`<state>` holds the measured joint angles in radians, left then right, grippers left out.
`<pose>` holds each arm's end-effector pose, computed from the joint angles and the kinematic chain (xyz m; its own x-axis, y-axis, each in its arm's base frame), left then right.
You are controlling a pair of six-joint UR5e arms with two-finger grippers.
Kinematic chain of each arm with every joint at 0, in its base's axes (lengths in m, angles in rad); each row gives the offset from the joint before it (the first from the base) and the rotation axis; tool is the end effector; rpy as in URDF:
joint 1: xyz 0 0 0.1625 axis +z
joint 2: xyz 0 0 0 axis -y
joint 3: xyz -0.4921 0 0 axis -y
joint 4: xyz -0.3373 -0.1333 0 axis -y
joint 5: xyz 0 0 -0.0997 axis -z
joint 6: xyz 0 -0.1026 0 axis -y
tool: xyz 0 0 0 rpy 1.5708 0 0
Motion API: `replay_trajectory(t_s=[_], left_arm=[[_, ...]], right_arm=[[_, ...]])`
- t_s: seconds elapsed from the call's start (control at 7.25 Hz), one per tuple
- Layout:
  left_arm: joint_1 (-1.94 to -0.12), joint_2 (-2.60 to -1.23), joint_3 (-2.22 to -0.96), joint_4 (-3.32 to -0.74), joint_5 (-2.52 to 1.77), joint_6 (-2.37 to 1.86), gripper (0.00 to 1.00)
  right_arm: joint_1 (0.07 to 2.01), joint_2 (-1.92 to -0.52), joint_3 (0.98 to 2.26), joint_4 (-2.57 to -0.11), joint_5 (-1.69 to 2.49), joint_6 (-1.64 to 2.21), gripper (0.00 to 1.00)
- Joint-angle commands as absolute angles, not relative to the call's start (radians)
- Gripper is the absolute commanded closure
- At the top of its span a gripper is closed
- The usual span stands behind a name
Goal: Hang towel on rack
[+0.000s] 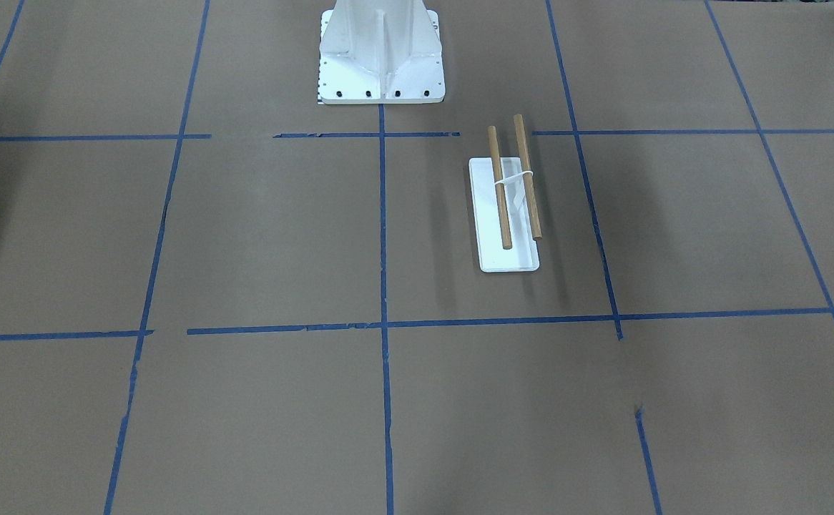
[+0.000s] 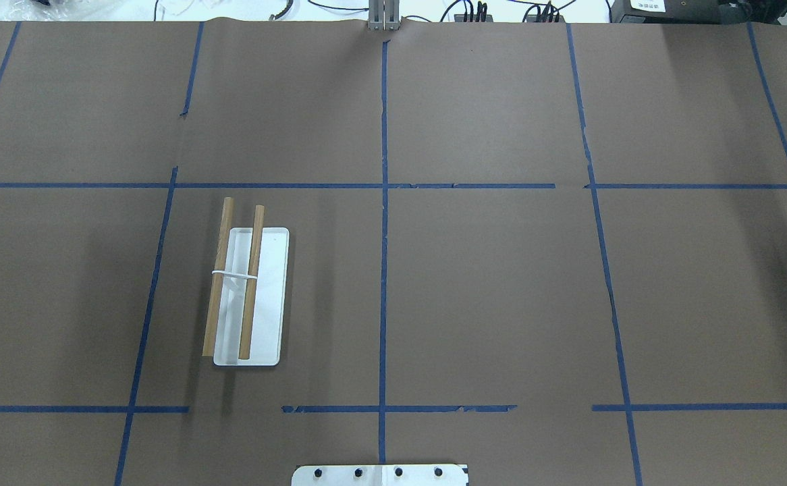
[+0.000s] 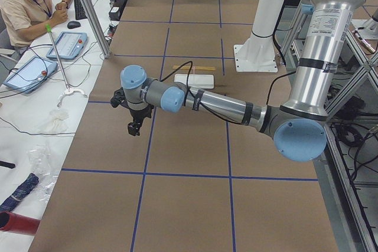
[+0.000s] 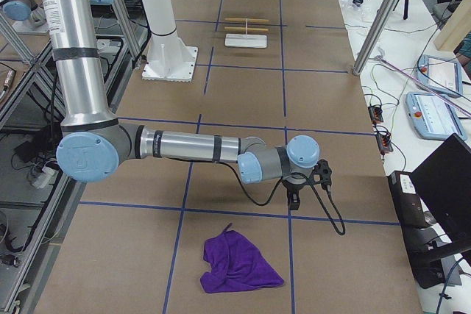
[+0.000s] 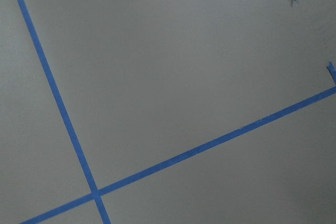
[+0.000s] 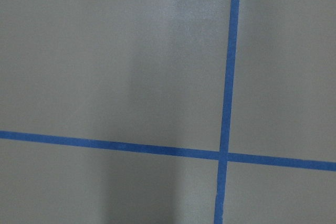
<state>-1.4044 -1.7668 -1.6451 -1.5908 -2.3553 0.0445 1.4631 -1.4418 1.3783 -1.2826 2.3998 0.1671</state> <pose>0.0290 -0.5399 0.5961 0.6568 0.3584 -0.6635 -0.1881 0.9299 0.3161 0.0022 -0.5158 0.7173 0.6624 -0.0714 0.7458 -0.0055 0.9950 0.1002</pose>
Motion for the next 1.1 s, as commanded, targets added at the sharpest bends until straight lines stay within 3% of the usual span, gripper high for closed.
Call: replay_trajectory(t_s=[0.0, 0.97], left_arm=[[-1.41, -1.784, -1.678, -1.529, -2.356, 0.043, 0.0], [-1.41, -1.753, -1.712, -1.519, -2.355, 0.04, 0.0]], right_arm=[[1.462, -1.442, 1.379, -1.29, 2.448, 0.164, 0.0], [1.428, -1.45, 1.405, -1.278, 2.433, 0.182, 0.0]])
